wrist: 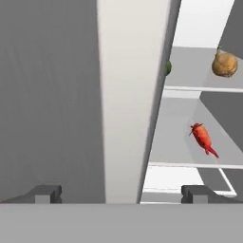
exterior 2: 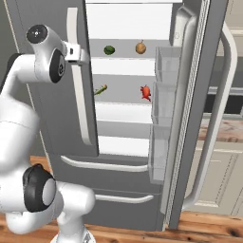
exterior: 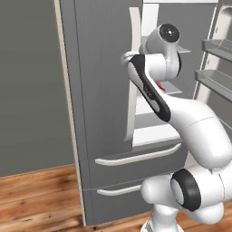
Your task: Gather the onion and avocado from the fridge and place them on a tray on the dining counter. Then gather the fishs from the fridge and place them on the other tray.
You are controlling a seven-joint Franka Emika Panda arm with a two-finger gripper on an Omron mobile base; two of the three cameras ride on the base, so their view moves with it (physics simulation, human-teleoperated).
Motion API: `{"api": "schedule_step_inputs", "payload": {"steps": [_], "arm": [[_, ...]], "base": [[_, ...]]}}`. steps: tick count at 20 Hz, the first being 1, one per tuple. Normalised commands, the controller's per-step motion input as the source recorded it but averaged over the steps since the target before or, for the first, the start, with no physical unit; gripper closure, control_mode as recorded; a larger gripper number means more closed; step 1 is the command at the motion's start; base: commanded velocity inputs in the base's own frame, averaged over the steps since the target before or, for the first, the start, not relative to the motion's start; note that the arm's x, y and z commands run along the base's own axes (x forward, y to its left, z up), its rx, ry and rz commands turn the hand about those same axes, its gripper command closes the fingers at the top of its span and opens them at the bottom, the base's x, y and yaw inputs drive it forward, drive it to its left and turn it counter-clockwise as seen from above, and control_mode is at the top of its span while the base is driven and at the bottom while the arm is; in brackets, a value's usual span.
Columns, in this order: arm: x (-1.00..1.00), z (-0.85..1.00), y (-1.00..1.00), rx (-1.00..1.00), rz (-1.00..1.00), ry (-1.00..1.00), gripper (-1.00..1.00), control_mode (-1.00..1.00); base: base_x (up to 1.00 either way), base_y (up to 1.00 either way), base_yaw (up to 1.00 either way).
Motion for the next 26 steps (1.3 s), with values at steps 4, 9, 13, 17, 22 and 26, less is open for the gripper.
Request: {"api": "schedule_step_inputs", "payload": {"steps": [4,9,13,17,22,26], "arm": [[0.46,0.0,0.04,0.0,0.01,0.02,-1.0,-1.0],[0.45,0.0,0.0,0.0,0.02,0.02,-1.0,-1.0],[0.45,0.0,0.0,0.0,0.03,0.02,-1.0,-1.0],[0.42,0.0,0.0,0.0,0.03,0.02,-1.0,-1.0],[0.41,-0.04,0.13,0.0,0.02,0.02,1.0,-1.0],[0.15,-0.05,0.15,0.0,0.06,0.0,1.0,-1.0]], "base": [[0.0,0.0,0.0],[0.0,0.0,0.0],[0.0,0.0,0.0],[0.0,0.0,0.0],[0.0,0.0,0.0],[0.0,0.0,0.0]]}}
